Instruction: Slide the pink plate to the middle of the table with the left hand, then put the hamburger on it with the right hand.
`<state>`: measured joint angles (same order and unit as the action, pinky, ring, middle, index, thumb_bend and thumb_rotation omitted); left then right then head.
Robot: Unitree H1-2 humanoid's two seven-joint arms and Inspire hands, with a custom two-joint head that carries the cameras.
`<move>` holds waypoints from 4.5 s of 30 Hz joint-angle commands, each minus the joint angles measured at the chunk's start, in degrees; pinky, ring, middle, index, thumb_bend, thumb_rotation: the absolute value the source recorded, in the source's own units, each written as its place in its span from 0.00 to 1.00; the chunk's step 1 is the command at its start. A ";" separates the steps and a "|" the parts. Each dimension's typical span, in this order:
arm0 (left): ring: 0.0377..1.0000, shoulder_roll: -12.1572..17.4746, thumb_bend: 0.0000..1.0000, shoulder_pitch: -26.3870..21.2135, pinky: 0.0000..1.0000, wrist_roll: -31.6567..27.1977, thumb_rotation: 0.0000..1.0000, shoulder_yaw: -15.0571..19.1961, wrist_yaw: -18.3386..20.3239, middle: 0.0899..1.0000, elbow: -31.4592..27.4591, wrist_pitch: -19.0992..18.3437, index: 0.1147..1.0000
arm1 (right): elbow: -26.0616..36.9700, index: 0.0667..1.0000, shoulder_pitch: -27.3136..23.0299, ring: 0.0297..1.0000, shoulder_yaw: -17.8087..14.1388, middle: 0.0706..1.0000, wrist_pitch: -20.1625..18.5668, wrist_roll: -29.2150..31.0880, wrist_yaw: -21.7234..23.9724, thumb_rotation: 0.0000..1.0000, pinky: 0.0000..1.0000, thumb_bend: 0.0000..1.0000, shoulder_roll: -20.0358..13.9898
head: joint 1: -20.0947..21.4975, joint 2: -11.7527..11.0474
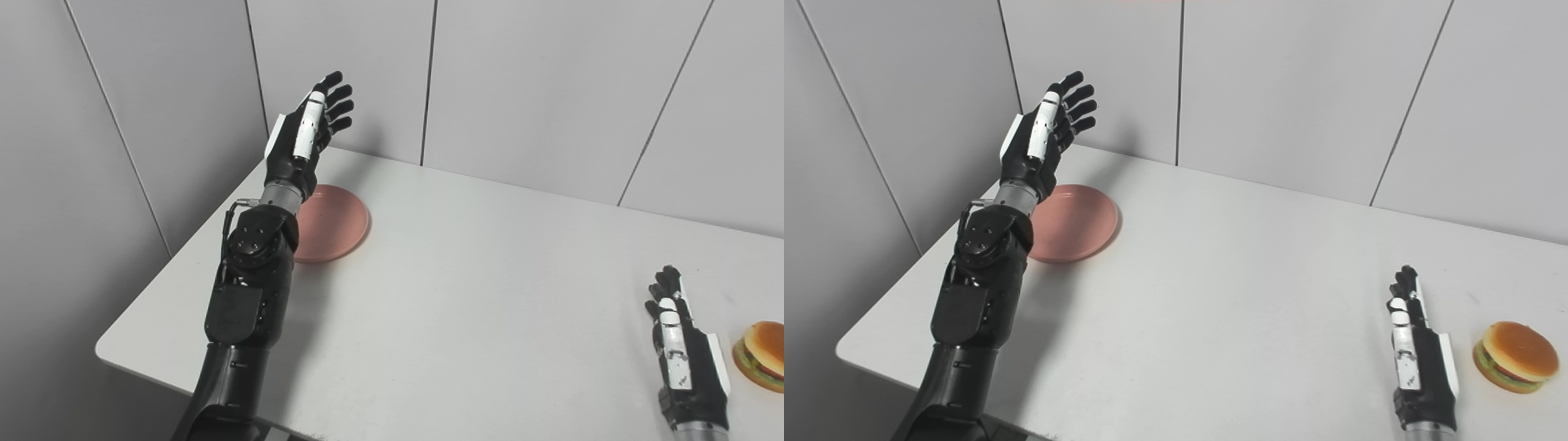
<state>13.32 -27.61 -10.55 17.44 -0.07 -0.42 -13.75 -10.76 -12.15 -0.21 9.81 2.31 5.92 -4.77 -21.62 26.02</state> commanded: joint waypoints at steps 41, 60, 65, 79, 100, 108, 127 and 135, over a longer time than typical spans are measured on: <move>0.89 10.01 0.34 -2.37 0.92 -7.83 1.00 9.04 -1.15 0.87 17.78 6.25 0.85 | -2.67 1.00 3.02 1.00 0.36 1.00 1.71 -0.35 -0.02 1.00 1.00 0.07 -0.04 | -0.13 -0.95; 0.91 11.12 0.32 -1.69 0.91 -8.64 1.00 8.72 1.28 0.90 27.47 9.31 0.89 | -2.14 1.00 3.12 1.00 0.26 1.00 1.09 0.17 0.16 1.00 1.00 0.05 -0.02 | -0.41 -0.82; 0.91 10.74 0.33 -2.28 0.93 -9.15 1.00 8.96 1.23 0.90 29.64 9.76 0.88 | -2.03 1.00 3.19 1.00 0.32 1.00 0.82 -0.25 -0.12 1.00 1.00 0.04 -0.07 | -0.43 -0.69; 0.91 11.61 0.35 -2.50 0.94 -9.23 1.00 7.32 4.82 0.91 38.21 12.70 0.88 | -2.51 1.00 2.97 1.00 0.27 1.00 1.82 0.54 0.29 1.00 1.00 0.04 0.18 | 0.11 -0.22; 0.89 6.41 0.35 -0.90 0.90 -10.07 1.00 4.09 4.40 0.88 36.50 10.51 0.86 | -0.85 1.00 3.27 1.00 0.31 1.00 0.04 0.85 0.34 1.00 1.00 0.03 0.16 | 1.24 1.43; 0.89 4.80 0.35 -0.01 0.92 -10.07 1.00 2.47 4.87 0.88 35.71 10.34 0.88 | -0.35 1.00 3.31 1.00 0.37 1.00 -0.61 -0.12 -0.31 1.00 1.00 0.03 0.05 | 1.54 1.91; 0.87 0.85 0.33 1.67 0.89 -11.64 1.00 1.47 5.80 0.87 33.28 7.77 0.86 | -1.15 1.00 3.05 0.99 0.65 1.00 0.75 -0.47 -0.33 1.00 1.00 0.08 0.39 | 3.68 3.71; 0.88 -0.42 0.33 2.22 0.89 -12.04 1.00 0.08 6.69 0.87 32.61 7.50 0.86 | -0.61 1.00 3.03 1.00 0.85 1.00 0.38 -0.78 -0.53 1.00 1.00 0.11 0.71 | 4.43 4.21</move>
<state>14.12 -26.33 -22.39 18.30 5.92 32.20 -3.54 -9.59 -11.17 0.27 9.57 1.45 5.71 -5.07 -17.23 30.15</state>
